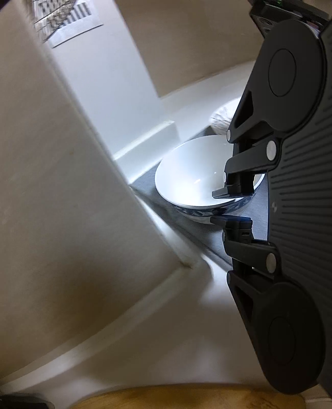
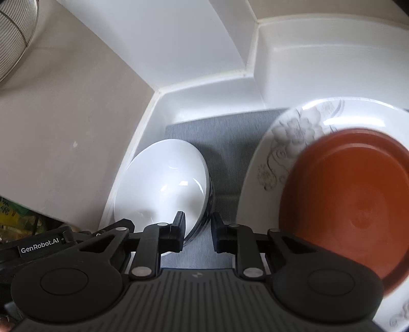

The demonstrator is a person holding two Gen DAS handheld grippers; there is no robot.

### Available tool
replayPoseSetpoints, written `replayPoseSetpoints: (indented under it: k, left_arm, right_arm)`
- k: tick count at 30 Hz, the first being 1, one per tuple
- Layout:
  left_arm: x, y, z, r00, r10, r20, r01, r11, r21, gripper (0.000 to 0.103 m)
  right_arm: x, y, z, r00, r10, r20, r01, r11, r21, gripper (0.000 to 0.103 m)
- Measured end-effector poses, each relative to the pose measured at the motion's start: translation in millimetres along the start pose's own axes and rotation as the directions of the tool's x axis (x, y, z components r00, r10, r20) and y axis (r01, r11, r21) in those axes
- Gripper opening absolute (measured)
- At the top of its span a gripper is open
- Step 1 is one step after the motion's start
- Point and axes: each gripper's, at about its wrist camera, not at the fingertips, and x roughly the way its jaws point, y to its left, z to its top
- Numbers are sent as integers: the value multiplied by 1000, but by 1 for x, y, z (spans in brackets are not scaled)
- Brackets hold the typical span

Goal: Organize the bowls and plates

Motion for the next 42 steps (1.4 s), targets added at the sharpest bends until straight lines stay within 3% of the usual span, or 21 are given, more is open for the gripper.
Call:
replayPoseSetpoints:
  k: [7, 11, 14, 17, 19, 22, 25, 28, 29, 31, 34, 37, 38, 39, 42]
  left_arm:
    - [-16, -1, -17, 994, 73, -79, -69, 996, 57, 14]
    - [-6, -10, -15, 990, 108, -92, -100, 991, 89, 18]
    - [7, -11, -9, 985, 140, -98, -128, 985, 111, 22]
    - [12, -14, -6, 986, 143, -88, -130, 981, 144, 23]
    - [12, -18, -7, 985, 153, -81, -137, 975, 176, 22]
    - [2, -27, -11, 984, 168, -57, -150, 959, 240, 20]
    - [-2, -33, -17, 976, 215, -39, -194, 932, 305, 19]
    - [4, -29, -19, 977, 209, -49, -185, 934, 305, 20]
    - [5, -27, -19, 977, 209, -48, -186, 937, 296, 21]
    - [-4, -20, -15, 972, 231, -43, -210, 935, 285, 36]
    - [1, -24, -13, 968, 250, -13, -232, 916, 329, 46]
    - [-5, -18, -5, 974, 224, -24, -205, 927, 315, 46]
    - [-6, -17, -3, 975, 221, -23, -202, 927, 316, 46]
    - [-3, -18, -2, 974, 226, -18, -209, 923, 323, 46]
    - [0, -20, -1, 959, 283, -3, -263, 894, 363, 46]
  right_arm:
    - [-10, 10, -23, 996, 0, -88, -7, 997, -73, 24]
    - [-7, 11, -22, 997, -2, -72, -2, 998, -56, 28]
    - [-5, 12, -18, 999, 0, -49, -4, 997, -73, 37]
    - [-1, 11, -14, 999, -7, -42, 3, 997, -77, 37]
    - [-1, 9, -14, 999, -11, -42, 8, 997, -73, 35]
    - [-3, 16, -21, 997, -56, -54, 47, 988, -148, 22]
    - [-3, 21, -31, 995, -48, -82, 34, 985, -168, 22]
    - [-2, 27, -36, 996, -60, -73, 44, 977, -208, 23]
    - [-3, 25, -35, 996, -60, -66, 46, 978, -201, 23]
    - [-5, 22, -32, 997, -52, -49, 43, 983, -179, 24]
    - [-7, 19, -25, 998, -42, -42, 35, 987, -157, 25]
    - [-7, 19, -19, 999, -28, -23, 24, 988, -150, 37]
    - [-7, 19, -18, 1000, -23, -17, 20, 989, -147, 47]
    - [-7, 20, -17, 1000, -20, -12, 18, 989, -146, 55]
    - [-5, 23, -16, 1000, -28, -7, 27, 988, -154, 61]
